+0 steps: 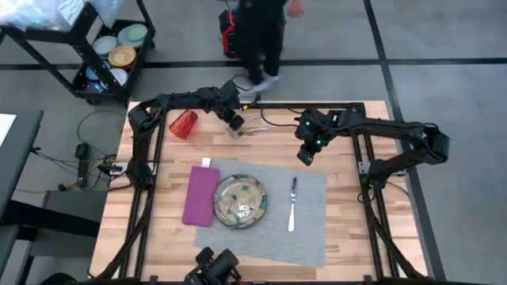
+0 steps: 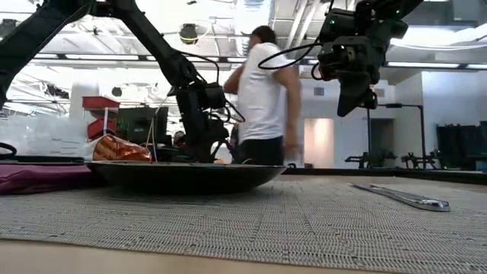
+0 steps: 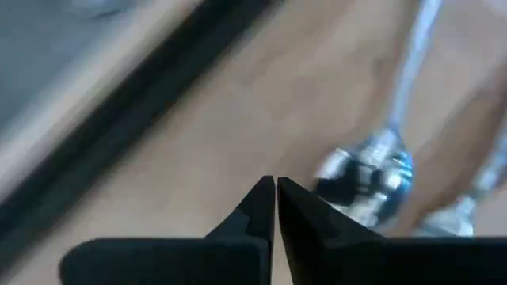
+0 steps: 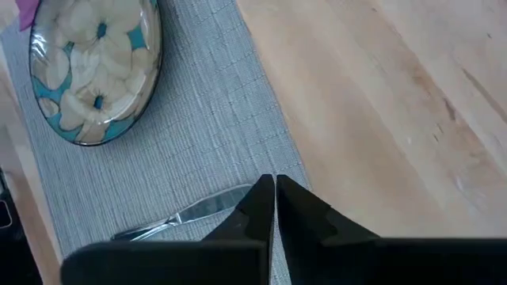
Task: Set table place
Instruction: Put the silver spoon to the right of the silver table knife on the table mat
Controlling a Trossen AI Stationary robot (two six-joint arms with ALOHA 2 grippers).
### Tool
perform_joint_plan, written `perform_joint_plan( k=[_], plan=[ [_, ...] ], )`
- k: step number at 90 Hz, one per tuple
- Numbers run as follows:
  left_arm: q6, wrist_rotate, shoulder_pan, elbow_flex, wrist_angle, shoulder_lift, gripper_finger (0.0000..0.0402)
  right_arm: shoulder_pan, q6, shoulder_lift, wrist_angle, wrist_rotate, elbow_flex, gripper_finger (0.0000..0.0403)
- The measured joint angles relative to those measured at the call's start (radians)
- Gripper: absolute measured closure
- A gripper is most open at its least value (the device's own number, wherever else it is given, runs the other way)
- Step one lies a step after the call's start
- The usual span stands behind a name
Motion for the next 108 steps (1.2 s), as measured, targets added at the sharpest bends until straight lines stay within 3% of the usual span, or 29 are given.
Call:
perform_joint_plan(
  k=[20,34,51,80,108],
  plan=[
    [-0.018,0.274,-0.094,0.018,-0.032,0.026,0.0401,0.000,-0.007,0.000,-0.022,0.000,0.001,0.0399],
    [0.048,0.500,-0.139,0.098,-0.024,0.002,0.0401,-0.003,-0.021,0.001,-0.024,0.000,0.001,0.0399],
    [0.041,0.389,-0.138,0.156,-0.017,0.011,0.0401,-0.003,-0.020,0.001,-0.025,0.000,0.001,0.0399],
    [0.024,0.380,-0.153,0.190,-0.057,0.007,0.0401,-0.001,-0.021,0.001,-0.017,0.000,0.001,0.0399],
    [0.119,0.379,-0.218,0.191,-0.176,0.006,0.0401,-0.001,-0.029,0.001,-0.006,0.000,0.001,0.0399]
  ],
)
